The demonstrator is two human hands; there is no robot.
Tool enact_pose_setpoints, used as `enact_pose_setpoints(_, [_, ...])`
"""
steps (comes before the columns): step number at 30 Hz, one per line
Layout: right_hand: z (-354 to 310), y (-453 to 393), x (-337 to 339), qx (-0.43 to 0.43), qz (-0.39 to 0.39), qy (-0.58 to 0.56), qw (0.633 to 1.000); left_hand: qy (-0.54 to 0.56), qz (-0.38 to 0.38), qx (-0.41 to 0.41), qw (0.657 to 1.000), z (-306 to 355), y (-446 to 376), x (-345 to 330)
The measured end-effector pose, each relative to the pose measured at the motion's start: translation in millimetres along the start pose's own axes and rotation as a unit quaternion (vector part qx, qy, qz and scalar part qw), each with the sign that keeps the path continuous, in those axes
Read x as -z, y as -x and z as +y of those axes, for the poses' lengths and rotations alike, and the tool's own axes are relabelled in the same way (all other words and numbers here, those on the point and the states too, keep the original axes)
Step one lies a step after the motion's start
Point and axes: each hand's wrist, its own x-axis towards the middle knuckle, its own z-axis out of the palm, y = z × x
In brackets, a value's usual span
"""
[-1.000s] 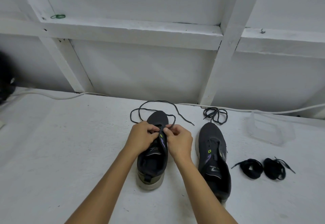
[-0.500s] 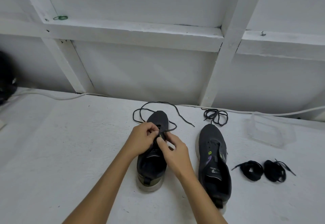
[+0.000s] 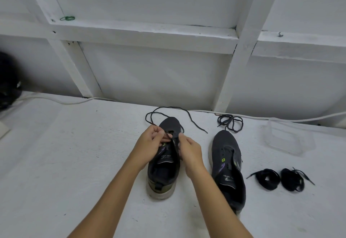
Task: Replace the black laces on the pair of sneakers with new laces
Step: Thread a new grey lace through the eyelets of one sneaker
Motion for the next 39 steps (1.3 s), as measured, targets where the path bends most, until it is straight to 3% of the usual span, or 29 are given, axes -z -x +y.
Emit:
enact_pose_setpoints(6, [-33, -36, -1, -0.079, 0.017, -0.018, 0.997, 0.004, 0.004, 0.005, 1.0, -3, 1, -2])
enact_pose_setpoints(9, [-51, -33, -2, -0.036, 0.014, -0.047, 0.998, 0.002, 0.013, 0.01, 1.0, -6, 0, -3])
enact_pose_setpoints(13, [-48, -6, 0, 0.017, 0.029, -0.169, 0.985, 0.056, 0.025, 0.025, 0.998, -10, -3, -3])
enact_pose_setpoints(17, [-10, 18, 5, -0.013, 0.139, -0.268, 0.953, 0.12, 0.038, 0.049, 0.991, -11, -5, -3])
enact_pose_setpoints(19, [11, 23, 5, -0.07, 0.183, -0.211, 0.958, 0.134, 0.042, 0.054, 0.989, -11, -6, -4])
enact_pose_setpoints(21, [25, 29, 3, -0.083, 0.167, -0.132, 0.973, 0.126, 0.04, 0.053, 0.99, -10, -5, -5])
enact_pose_setpoints(27, [22, 52, 3, 0.022, 0.085, 0.066, 0.994, 0.125, 0.047, 0.047, 0.99, -8, -2, -8])
enact_pose_setpoints(33, [0, 19, 0, -0.098, 0.071, -0.124, 0.985, 0.136, 0.044, 0.069, 0.987, -11, -2, -8])
enact_pose_setpoints(39, [-30, -12, 2, -0.052, 0.074, -0.286, 0.954, 0.131, 0.042, 0.08, 0.987, -11, -5, -7])
